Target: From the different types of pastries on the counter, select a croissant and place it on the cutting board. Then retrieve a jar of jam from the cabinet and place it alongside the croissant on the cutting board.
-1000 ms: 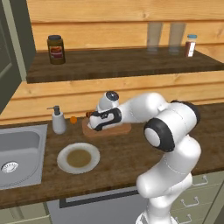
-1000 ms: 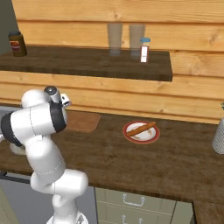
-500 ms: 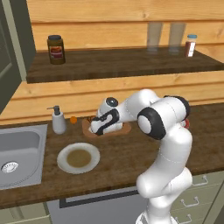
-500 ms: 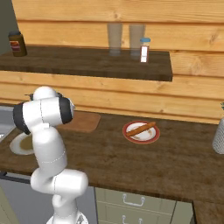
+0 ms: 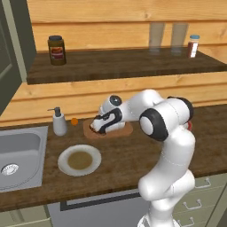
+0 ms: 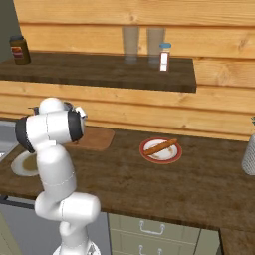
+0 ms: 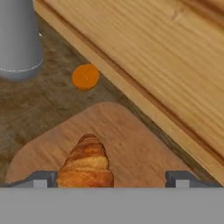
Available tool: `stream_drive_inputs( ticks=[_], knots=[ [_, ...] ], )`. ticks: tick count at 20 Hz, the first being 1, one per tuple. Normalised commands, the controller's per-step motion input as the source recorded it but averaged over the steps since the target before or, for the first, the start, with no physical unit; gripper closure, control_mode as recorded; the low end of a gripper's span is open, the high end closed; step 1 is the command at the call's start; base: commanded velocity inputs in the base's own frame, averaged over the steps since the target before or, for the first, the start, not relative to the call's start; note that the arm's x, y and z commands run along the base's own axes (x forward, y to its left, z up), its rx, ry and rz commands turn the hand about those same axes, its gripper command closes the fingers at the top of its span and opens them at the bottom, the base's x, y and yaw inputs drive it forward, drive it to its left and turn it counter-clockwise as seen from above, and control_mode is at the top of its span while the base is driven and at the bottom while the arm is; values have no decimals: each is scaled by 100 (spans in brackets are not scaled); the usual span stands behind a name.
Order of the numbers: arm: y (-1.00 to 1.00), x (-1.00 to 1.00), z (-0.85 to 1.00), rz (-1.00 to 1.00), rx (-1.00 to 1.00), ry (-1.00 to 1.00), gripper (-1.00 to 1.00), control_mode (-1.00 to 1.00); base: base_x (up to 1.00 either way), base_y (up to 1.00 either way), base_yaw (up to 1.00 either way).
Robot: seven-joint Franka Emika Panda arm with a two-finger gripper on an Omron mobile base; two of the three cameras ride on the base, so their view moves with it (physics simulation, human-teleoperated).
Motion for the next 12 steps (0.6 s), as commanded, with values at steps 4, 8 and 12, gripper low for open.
stream_drive_inputs(
  ticks=[4, 8, 12],
  knots=[
    [0, -46, 64, 0, 4, -5, -100, -100, 0, 0, 0],
    [0, -100, 5, 0, 7, -6, -100, -100, 0, 0, 0],
    [11, -100, -1, 0, 7, -15, -100, -100, 0, 0, 0]
  ],
)
